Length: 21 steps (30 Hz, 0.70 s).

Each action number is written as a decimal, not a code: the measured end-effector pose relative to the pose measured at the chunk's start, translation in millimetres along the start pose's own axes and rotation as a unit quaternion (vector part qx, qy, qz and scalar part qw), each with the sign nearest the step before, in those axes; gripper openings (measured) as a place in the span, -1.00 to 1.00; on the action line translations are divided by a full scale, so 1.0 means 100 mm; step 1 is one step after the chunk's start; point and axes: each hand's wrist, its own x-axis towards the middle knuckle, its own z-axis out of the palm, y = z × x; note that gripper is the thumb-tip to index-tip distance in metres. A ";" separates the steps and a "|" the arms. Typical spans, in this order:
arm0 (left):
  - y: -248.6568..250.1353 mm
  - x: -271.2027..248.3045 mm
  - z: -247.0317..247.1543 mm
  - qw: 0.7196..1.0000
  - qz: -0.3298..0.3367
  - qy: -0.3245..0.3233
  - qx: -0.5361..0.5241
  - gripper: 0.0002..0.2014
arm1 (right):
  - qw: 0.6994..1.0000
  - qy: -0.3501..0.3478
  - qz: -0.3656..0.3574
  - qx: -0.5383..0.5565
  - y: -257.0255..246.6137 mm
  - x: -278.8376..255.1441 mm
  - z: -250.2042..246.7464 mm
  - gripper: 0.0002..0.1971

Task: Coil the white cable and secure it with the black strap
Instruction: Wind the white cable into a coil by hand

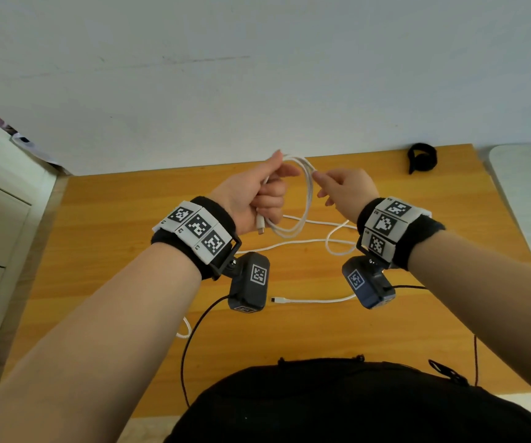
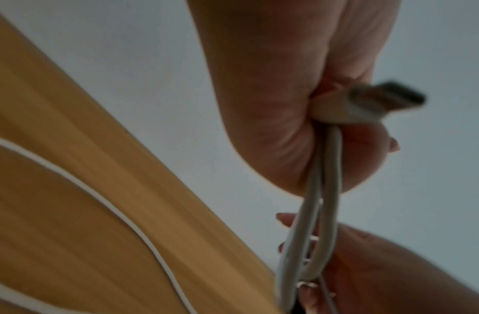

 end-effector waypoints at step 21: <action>0.08 0.00 -0.01 0.976 0.069 0.010 -0.207 -0.74 | 0.995 -0.014 0.031 0.093 0.29 -0.28 0.25 -0.78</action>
